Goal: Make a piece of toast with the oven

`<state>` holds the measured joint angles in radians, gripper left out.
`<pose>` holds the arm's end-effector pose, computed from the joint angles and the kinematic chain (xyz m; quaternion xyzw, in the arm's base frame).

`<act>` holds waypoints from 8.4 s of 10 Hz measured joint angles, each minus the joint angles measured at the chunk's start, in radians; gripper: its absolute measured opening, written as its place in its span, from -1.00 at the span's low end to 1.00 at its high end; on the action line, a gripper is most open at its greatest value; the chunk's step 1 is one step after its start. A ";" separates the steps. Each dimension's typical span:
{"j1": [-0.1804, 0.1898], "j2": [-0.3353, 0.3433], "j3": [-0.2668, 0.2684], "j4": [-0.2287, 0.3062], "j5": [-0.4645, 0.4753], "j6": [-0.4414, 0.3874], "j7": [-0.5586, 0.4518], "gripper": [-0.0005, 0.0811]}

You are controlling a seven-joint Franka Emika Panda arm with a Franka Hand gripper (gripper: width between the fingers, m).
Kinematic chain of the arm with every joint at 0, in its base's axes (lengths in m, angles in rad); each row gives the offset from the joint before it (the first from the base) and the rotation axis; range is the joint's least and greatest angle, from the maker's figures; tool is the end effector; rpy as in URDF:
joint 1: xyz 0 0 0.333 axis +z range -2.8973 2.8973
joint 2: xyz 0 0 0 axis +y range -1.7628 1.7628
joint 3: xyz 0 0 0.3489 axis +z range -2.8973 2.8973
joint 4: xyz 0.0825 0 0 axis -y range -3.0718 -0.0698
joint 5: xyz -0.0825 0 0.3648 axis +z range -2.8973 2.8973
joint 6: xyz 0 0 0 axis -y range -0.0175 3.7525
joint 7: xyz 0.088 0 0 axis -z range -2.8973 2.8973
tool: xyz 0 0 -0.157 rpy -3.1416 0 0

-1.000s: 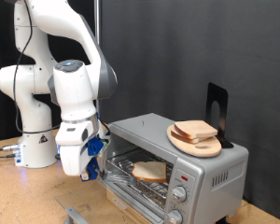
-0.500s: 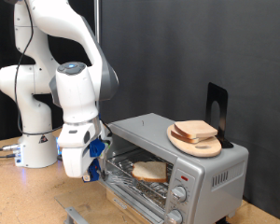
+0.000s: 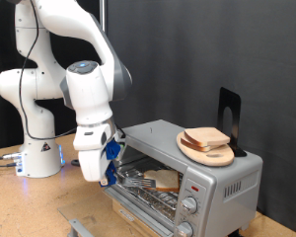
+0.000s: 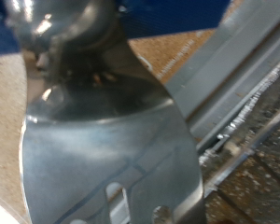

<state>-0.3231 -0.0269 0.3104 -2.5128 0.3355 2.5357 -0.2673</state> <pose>0.4573 -0.0006 0.2927 -0.9952 0.0086 -0.0374 0.0900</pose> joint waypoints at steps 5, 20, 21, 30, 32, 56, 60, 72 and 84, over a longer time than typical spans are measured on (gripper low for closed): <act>-0.003 -0.029 0.001 -0.005 0.029 -0.045 -0.014 0.19; -0.035 -0.275 -0.238 -0.042 0.322 -0.297 -0.426 0.15; -0.035 -0.301 -0.256 -0.025 0.352 -0.340 -0.443 0.15; 0.054 -0.364 -0.215 0.024 0.461 -0.484 -0.492 0.14; 0.077 -0.372 -0.144 0.027 0.461 -0.438 -0.446 0.14; 0.135 -0.288 0.238 -0.036 0.490 -0.073 -0.301 0.99; 0.137 -0.349 0.178 -0.026 0.588 -0.166 -0.354 0.99; 0.069 -0.572 -0.162 -0.124 0.625 -0.556 -0.573 0.99; -0.048 -0.347 -0.374 0.018 0.319 -1.181 -0.405 0.99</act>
<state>-0.3707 -0.3738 -0.0634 -2.4950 0.6544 1.3550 -0.6724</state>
